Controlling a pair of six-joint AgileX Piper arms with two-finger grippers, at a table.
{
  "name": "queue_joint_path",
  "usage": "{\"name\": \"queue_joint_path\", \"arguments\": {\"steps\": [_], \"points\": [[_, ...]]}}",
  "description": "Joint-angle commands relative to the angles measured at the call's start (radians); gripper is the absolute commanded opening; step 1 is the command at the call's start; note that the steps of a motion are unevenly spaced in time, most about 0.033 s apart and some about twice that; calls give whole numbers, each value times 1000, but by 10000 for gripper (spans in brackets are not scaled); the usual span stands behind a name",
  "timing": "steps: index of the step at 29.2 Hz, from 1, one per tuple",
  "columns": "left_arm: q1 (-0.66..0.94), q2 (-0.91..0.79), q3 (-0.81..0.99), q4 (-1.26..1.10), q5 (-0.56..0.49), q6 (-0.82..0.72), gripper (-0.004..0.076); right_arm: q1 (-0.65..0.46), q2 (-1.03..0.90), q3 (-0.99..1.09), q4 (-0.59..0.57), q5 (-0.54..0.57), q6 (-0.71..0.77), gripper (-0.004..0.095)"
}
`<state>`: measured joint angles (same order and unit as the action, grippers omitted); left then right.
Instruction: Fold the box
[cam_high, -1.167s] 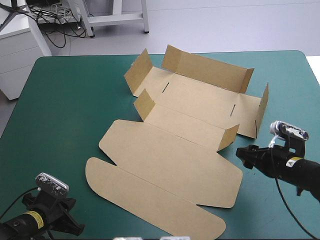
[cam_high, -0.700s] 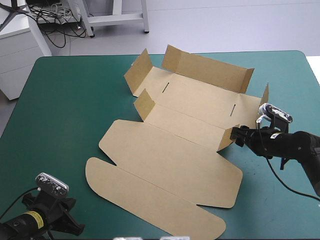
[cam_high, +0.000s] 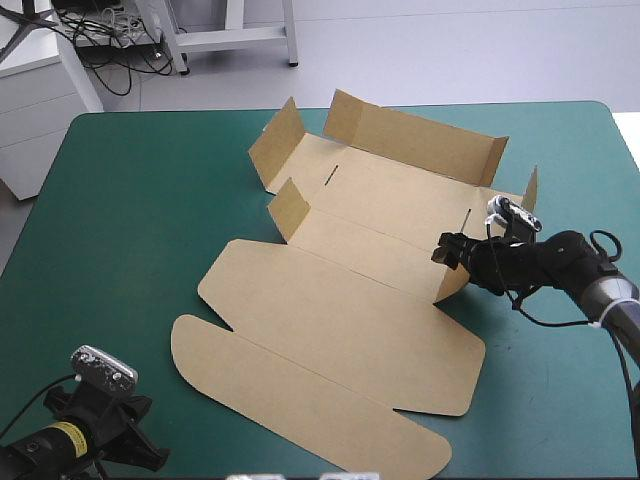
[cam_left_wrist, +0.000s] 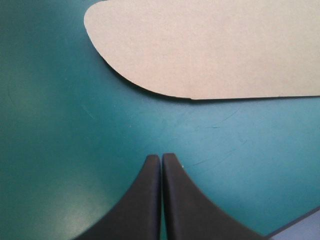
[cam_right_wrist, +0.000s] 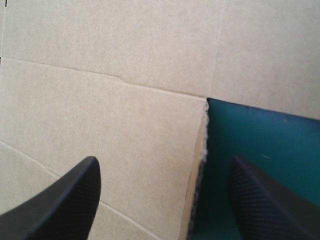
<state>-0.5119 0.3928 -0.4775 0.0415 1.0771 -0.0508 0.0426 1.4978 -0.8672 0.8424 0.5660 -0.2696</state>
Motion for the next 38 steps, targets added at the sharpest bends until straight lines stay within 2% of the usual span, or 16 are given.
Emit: {"name": "queue_joint_path", "arguments": {"steps": [1,3,7,8,14,18,21,24,33,38], "points": [[1,9,-25,2,-42,-4,-10,4,1,-58,39,-2,-22,544],[1,9,-25,2,-42,-4,-10,4,7,-63,39,-5,-22,398],[1,9,-25,2,-42,-4,-10,4,8,-63,42,-9,-46,6],[1,9,-25,2,-42,-4,-10,4,8,-63,42,-9,-55,-15],[1,9,-25,2,-42,-4,-10,4,8,-63,42,-22,-179,-5],[1,9,-27,7,-44,-4,-10,4,8,-82,42,-27,-208,-5],[1,9,-54,12,-62,-4,-10,4,8,-142,42,40,-344,-5],[1,9,-125,26,-93,-4,-10,4,8,-232,12,113,-389,-5],[1,9,-381,49,-126,-4,-10,4,12,-605,-273,303,-444,-21],[1,9,-400,40,-120,-4,-10,4,50,-809,-252,419,-629,-20]]}}
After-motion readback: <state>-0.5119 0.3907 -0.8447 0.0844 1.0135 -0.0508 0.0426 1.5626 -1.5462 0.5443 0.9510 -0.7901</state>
